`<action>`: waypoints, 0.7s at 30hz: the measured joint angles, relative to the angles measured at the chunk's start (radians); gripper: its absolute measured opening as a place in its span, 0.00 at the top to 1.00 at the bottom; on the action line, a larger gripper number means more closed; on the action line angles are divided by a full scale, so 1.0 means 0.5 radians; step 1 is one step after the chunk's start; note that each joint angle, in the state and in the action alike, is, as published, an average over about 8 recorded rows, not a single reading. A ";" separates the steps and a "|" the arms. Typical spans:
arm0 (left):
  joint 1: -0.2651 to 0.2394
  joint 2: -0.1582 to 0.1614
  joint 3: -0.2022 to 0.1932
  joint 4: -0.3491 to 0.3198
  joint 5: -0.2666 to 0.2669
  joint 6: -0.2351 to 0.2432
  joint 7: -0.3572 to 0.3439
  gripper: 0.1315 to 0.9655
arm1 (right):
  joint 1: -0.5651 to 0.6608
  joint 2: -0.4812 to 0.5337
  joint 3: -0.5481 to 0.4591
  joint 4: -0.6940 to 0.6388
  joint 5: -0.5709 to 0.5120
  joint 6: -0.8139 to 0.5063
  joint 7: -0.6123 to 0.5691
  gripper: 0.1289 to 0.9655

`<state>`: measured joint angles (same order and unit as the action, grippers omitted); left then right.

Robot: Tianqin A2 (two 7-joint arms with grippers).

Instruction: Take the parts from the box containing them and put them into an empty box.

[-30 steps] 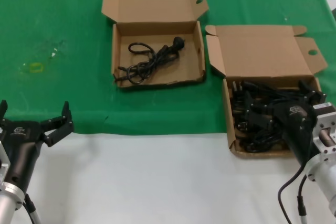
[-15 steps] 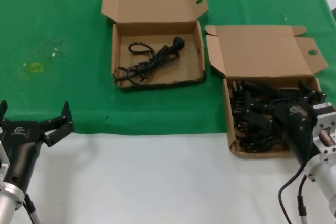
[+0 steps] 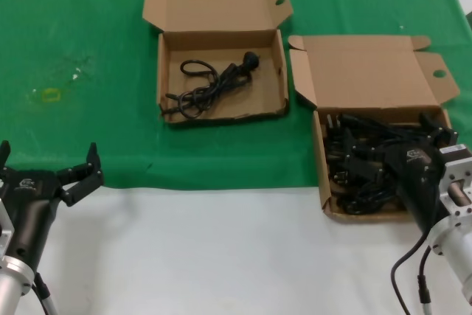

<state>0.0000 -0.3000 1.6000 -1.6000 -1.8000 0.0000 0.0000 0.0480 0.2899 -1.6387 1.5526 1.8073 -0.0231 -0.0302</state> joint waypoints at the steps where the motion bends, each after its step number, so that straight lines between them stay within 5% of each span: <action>1: 0.000 0.000 0.000 0.000 0.000 0.000 0.000 0.00 | 0.000 0.000 0.000 0.000 0.000 0.000 0.000 0.00; 21: 0.000 0.000 0.000 0.000 0.000 0.000 0.000 0.00 | 0.000 0.000 0.000 0.000 0.000 0.000 0.000 0.00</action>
<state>0.0000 -0.3000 1.6000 -1.6000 -1.8000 0.0000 0.0000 0.0480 0.2899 -1.6387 1.5526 1.8073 -0.0231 -0.0302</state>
